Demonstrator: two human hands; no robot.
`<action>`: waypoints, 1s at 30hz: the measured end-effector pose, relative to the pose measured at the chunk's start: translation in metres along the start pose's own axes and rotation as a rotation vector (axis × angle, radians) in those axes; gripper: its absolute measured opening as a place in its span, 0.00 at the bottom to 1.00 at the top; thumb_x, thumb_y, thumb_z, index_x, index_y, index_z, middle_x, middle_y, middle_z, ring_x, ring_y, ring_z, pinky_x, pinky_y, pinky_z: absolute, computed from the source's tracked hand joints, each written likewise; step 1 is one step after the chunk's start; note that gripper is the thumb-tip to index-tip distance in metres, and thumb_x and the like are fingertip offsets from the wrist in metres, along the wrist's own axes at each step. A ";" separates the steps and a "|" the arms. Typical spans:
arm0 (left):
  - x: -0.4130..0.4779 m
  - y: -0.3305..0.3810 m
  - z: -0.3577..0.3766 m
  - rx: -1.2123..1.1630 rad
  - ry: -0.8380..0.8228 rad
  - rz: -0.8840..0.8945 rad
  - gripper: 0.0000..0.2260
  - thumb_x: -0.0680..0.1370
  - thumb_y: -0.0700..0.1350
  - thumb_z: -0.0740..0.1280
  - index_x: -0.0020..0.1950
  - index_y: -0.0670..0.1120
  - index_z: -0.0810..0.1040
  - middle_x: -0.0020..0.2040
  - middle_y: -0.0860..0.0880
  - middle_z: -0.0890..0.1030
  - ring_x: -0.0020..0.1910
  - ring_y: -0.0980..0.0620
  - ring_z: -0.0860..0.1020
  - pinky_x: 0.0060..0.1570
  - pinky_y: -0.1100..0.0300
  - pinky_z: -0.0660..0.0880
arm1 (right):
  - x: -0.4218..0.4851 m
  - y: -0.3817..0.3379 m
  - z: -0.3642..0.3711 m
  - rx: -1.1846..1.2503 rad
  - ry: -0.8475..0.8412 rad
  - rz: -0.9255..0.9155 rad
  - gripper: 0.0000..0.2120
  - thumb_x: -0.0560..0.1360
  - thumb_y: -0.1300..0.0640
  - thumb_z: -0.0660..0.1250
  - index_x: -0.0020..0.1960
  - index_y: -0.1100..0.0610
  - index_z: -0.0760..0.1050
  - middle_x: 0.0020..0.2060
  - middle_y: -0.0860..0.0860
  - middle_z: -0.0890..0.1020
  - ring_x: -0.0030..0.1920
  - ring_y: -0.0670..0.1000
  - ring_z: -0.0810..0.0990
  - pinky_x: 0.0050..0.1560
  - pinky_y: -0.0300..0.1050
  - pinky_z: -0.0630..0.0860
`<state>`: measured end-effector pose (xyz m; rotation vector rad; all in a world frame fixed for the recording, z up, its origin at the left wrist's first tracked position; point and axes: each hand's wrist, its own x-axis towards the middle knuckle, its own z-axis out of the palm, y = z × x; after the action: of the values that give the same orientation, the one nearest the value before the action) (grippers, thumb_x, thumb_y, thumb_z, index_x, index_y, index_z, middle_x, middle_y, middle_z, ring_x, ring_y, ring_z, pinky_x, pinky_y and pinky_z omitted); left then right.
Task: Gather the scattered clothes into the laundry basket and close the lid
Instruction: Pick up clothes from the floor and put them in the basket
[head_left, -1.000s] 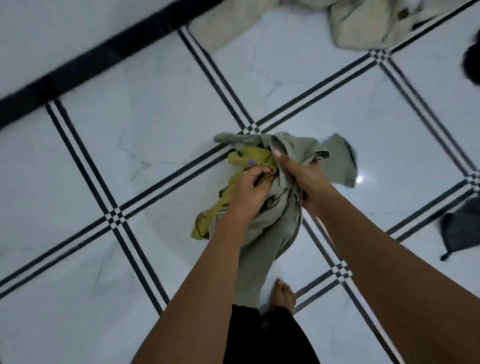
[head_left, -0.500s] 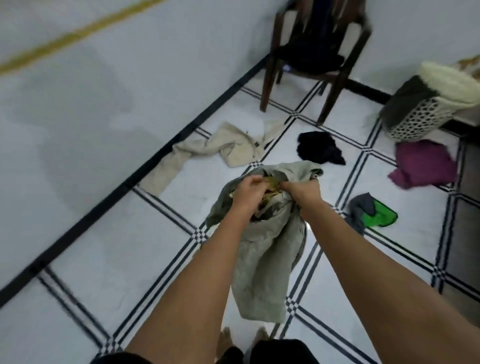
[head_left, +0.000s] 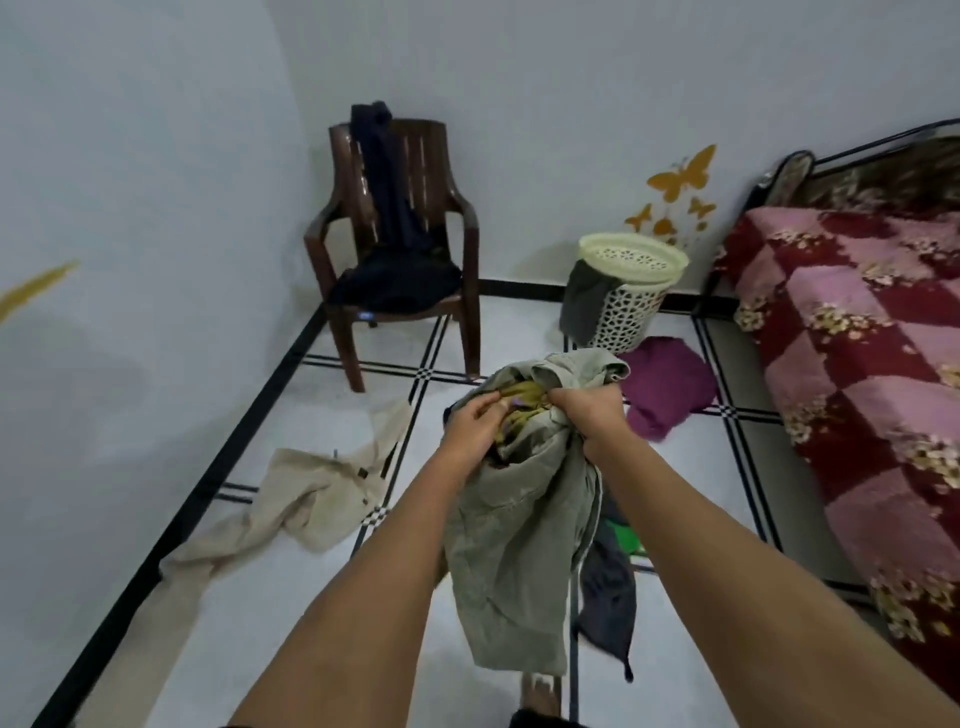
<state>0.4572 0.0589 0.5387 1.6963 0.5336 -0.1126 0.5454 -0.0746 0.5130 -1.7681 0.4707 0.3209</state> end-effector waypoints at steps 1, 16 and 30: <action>0.021 0.015 0.009 0.008 -0.016 -0.001 0.17 0.79 0.51 0.61 0.66 0.48 0.73 0.67 0.45 0.74 0.64 0.46 0.73 0.68 0.52 0.69 | 0.008 -0.023 -0.006 0.010 0.021 -0.015 0.45 0.43 0.43 0.74 0.60 0.52 0.71 0.53 0.54 0.82 0.54 0.60 0.80 0.57 0.56 0.78; 0.407 0.176 0.132 0.099 -0.253 0.105 0.17 0.79 0.51 0.58 0.67 0.50 0.73 0.69 0.47 0.72 0.66 0.47 0.71 0.70 0.50 0.65 | 0.342 -0.206 -0.030 0.221 0.252 0.021 0.37 0.59 0.55 0.76 0.66 0.59 0.68 0.59 0.56 0.78 0.60 0.59 0.77 0.62 0.55 0.76; 0.762 0.211 0.308 -0.016 -0.233 -0.315 0.12 0.78 0.50 0.57 0.38 0.46 0.71 0.41 0.43 0.74 0.48 0.44 0.74 0.52 0.52 0.72 | 0.684 -0.219 -0.073 0.261 0.443 0.304 0.43 0.62 0.60 0.76 0.72 0.61 0.59 0.64 0.59 0.74 0.62 0.60 0.76 0.65 0.57 0.73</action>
<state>1.2867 -0.0403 0.3880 1.5477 0.6197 -0.5249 1.2484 -0.2000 0.4086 -1.5073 1.0556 0.0682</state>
